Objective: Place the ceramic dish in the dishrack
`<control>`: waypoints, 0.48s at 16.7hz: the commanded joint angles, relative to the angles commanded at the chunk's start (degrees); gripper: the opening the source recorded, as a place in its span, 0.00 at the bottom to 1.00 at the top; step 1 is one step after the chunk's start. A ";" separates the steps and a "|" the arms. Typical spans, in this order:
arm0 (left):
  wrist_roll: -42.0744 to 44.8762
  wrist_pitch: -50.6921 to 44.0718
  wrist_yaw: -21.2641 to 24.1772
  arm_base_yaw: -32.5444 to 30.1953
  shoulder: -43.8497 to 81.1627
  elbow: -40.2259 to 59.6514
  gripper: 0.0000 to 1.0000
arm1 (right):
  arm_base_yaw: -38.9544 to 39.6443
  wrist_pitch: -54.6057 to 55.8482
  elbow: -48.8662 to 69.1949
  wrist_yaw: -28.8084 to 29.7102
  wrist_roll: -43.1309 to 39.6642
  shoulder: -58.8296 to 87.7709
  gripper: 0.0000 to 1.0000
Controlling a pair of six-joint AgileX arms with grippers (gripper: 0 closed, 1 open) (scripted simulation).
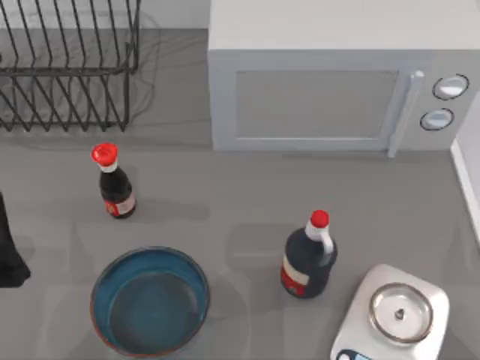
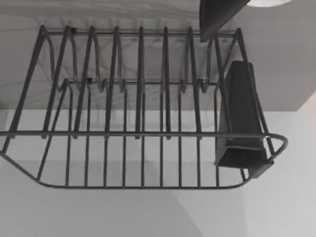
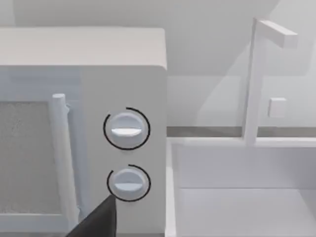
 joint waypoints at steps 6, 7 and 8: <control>-3.59 -5.21 0.19 -3.83 6.09 5.95 1.00 | 0.00 0.00 0.00 0.00 0.00 0.00 1.00; -5.24 -7.61 0.23 -5.55 9.14 8.81 1.00 | 0.00 0.00 0.00 0.00 0.00 0.00 1.00; -7.11 -10.34 0.26 -7.48 12.80 12.05 1.00 | 0.00 0.00 0.00 0.00 0.00 0.00 1.00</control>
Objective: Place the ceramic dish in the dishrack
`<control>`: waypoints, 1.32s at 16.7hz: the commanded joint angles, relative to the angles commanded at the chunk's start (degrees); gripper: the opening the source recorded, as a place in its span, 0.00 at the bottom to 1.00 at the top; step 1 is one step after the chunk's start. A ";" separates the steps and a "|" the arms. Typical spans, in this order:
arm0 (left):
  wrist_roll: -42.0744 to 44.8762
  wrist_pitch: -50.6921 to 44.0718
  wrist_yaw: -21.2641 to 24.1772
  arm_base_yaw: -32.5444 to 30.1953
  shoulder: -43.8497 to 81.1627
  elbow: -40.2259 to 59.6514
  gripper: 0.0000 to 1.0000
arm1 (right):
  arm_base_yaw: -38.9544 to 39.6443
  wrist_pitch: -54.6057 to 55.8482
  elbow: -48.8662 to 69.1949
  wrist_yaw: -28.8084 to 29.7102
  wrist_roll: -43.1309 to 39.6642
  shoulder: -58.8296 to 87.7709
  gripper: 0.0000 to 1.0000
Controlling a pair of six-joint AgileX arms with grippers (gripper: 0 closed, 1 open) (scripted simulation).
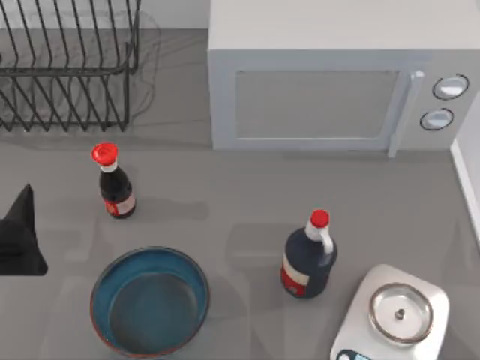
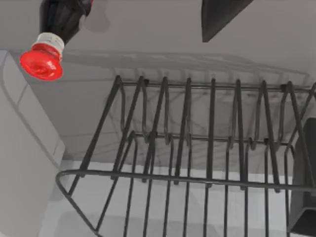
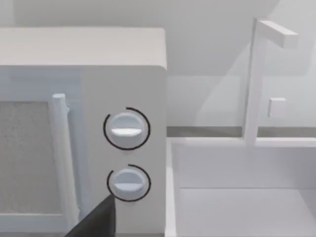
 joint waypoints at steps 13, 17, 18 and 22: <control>-30.10 -46.08 -0.33 -31.01 68.85 51.13 1.00 | 0.00 0.00 0.00 0.00 0.00 0.00 1.00; -36.44 -54.97 -0.25 -37.36 82.27 62.20 1.00 | 0.00 0.00 0.00 0.00 0.00 0.00 1.00; -37.47 -56.38 -0.24 -38.39 84.22 64.03 1.00 | 0.00 0.00 0.00 0.00 0.00 0.00 1.00; -38.94 -58.39 -0.23 -39.87 87.19 66.69 1.00 | 0.00 0.00 0.00 0.00 0.00 0.00 1.00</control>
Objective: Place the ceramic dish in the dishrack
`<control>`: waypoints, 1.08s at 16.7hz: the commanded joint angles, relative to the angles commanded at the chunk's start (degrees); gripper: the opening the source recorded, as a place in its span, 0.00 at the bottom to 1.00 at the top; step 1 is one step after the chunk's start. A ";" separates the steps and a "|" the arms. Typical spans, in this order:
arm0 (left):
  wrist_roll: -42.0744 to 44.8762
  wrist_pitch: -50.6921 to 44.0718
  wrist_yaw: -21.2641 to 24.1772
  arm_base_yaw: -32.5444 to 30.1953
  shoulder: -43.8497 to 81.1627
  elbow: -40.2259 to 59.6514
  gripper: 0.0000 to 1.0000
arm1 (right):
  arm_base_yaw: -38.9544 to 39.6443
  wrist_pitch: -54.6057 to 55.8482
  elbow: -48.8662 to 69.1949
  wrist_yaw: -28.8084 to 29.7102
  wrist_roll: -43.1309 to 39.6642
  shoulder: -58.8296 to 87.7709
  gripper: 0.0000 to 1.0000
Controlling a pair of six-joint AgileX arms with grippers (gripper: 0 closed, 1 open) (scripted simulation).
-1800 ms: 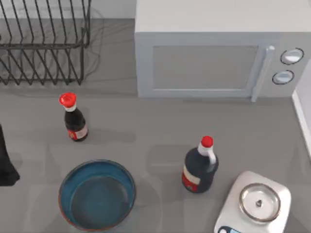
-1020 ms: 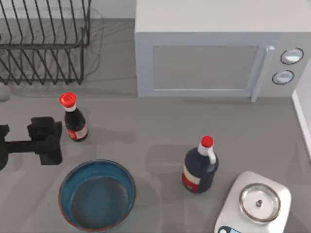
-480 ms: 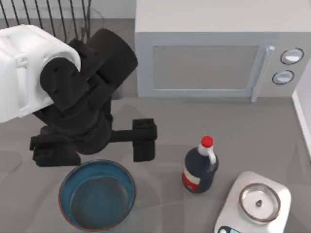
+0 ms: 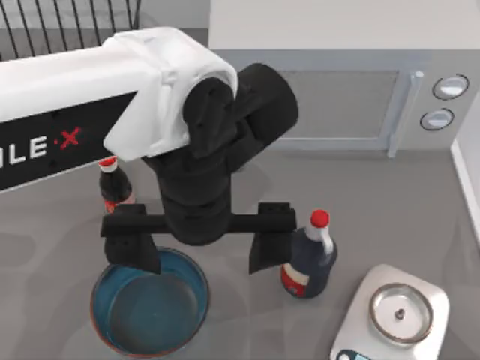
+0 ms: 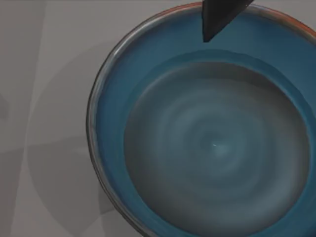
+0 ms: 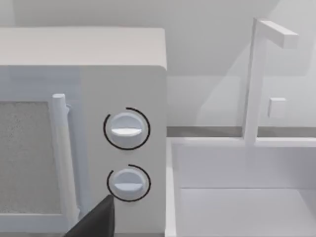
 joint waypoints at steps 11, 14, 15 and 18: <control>0.26 11.91 0.04 0.23 2.28 -9.66 1.00 | 0.00 0.00 0.00 0.00 0.00 0.00 1.00; 0.31 18.02 0.04 0.21 4.62 -13.68 1.00 | 0.00 0.00 0.00 0.00 0.00 0.00 1.00; 0.32 19.67 0.03 0.19 5.47 -14.50 1.00 | 0.00 0.00 0.00 0.00 0.00 0.00 1.00; 0.29 22.24 0.03 0.18 6.98 -15.25 1.00 | 0.00 0.00 0.00 0.00 0.00 0.00 1.00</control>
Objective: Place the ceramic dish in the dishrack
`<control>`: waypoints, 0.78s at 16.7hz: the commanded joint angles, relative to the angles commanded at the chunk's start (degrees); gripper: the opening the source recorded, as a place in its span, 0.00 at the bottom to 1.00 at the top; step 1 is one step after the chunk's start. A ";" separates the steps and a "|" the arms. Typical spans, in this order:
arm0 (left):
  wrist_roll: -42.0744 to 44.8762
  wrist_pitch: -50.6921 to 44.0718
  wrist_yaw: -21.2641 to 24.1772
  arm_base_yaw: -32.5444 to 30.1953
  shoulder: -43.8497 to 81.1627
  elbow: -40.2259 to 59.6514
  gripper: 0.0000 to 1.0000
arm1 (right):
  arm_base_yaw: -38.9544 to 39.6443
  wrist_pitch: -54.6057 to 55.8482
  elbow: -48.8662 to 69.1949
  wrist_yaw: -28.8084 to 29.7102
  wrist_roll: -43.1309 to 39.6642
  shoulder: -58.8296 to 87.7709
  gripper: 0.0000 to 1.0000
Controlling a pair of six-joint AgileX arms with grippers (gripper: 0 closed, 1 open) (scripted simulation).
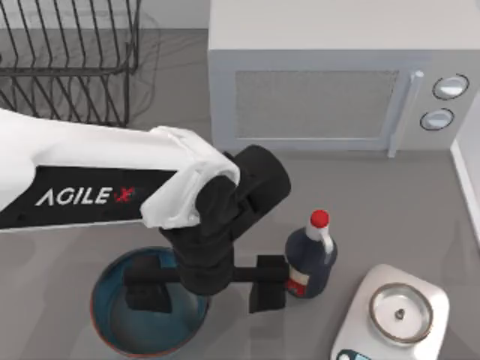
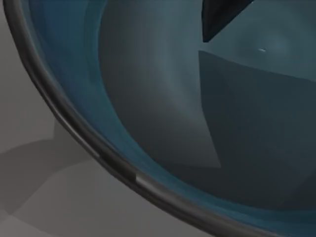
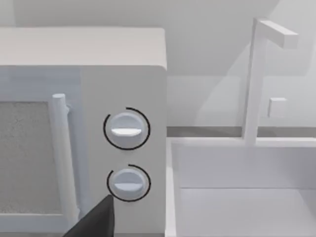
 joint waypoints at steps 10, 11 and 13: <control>0.00 0.00 0.00 0.00 0.00 0.00 0.47 | 0.00 0.00 0.00 0.00 0.00 0.00 1.00; 0.00 0.00 0.00 0.00 0.00 0.00 0.40 | 0.00 0.00 0.00 0.00 0.00 0.00 1.00; 0.00 0.00 0.00 0.00 0.00 0.00 0.25 | 0.00 0.00 0.00 0.00 0.00 0.00 1.00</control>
